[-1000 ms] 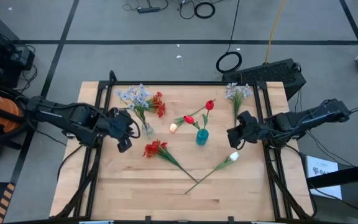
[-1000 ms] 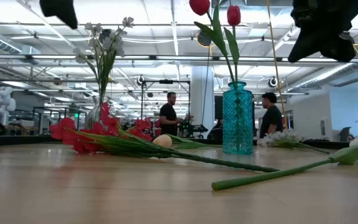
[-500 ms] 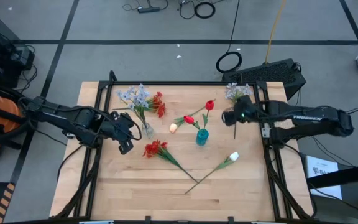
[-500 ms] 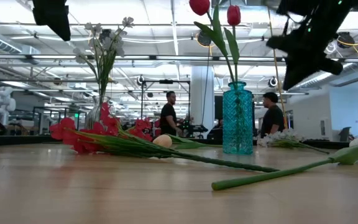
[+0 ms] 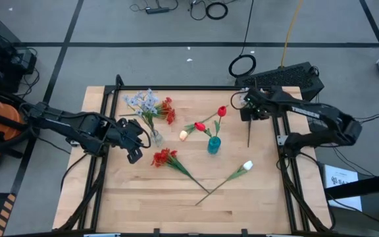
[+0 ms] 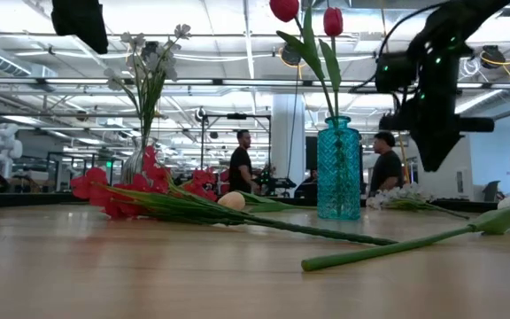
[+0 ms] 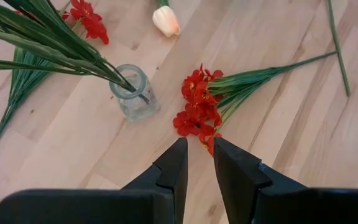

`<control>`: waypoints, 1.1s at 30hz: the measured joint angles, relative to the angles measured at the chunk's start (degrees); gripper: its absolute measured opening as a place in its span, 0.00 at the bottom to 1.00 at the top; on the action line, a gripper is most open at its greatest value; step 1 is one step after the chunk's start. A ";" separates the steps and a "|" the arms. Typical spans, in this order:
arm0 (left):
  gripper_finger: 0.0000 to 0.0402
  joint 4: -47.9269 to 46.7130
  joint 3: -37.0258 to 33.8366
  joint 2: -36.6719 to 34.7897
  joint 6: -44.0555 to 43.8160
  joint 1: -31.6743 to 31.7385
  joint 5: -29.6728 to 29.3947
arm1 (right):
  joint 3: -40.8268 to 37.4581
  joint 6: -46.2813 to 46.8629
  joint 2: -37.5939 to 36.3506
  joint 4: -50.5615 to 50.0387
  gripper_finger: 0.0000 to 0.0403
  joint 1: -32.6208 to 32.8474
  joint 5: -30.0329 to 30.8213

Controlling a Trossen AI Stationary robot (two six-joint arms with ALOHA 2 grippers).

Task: Sort flowers into vase by color
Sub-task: Put the white flowers into the transparent vase

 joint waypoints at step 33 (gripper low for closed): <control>0.21 3.58 0.00 0.00 -0.04 0.00 -1.48 | -9.04 -3.84 3.74 13.28 0.04 -1.73 -3.09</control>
